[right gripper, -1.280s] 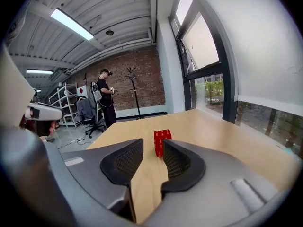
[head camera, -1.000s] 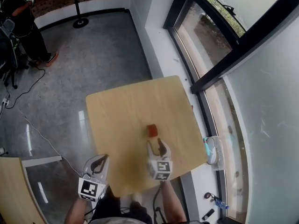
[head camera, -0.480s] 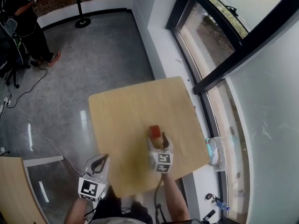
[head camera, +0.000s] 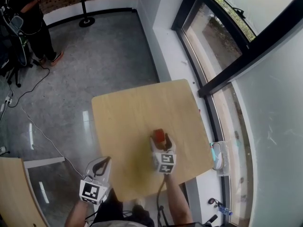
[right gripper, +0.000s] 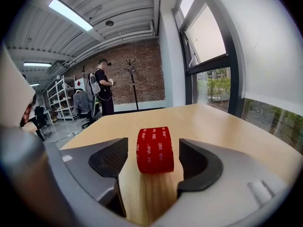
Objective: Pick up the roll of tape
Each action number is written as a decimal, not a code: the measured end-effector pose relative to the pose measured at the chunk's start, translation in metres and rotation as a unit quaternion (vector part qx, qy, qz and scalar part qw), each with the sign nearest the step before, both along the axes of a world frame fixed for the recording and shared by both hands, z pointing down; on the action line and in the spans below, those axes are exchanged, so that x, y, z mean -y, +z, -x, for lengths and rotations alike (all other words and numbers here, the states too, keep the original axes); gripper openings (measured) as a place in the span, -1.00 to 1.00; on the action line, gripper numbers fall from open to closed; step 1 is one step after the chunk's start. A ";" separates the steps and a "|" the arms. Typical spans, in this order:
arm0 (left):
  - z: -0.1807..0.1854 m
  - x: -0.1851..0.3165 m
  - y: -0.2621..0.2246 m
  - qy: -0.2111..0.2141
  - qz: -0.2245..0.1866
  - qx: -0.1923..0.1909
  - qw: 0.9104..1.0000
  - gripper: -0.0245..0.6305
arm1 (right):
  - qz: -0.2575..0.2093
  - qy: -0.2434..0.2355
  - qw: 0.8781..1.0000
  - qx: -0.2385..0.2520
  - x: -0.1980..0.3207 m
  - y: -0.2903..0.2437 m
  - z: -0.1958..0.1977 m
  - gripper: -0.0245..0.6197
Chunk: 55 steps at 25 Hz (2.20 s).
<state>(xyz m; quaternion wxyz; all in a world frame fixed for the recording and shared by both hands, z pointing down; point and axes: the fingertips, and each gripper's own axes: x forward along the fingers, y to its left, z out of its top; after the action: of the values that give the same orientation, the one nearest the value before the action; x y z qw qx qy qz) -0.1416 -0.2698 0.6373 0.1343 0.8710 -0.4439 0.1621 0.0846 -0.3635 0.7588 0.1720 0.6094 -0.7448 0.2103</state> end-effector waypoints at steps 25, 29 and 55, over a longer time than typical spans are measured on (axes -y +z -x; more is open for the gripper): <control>0.001 -0.002 -0.004 -0.001 -0.004 0.010 1.000 -0.93 | -0.004 0.005 0.999 -0.032 0.005 0.003 -0.003 -0.28; -0.002 -0.005 -0.006 -0.001 -0.008 0.011 1.000 -0.93 | -0.006 -0.001 0.999 -0.032 0.003 -0.001 -0.002 -0.28; -0.032 -0.048 -0.055 0.003 -0.048 0.005 0.999 -0.93 | -0.058 -0.018 0.998 -0.015 -0.044 -0.081 -0.017 -0.28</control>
<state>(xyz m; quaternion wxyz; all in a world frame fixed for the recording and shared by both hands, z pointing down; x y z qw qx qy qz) -0.1101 -0.2223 0.5824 0.0893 0.8772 -0.4488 0.1450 0.1012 -0.3195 0.6779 0.1517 0.6077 -0.7640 0.1545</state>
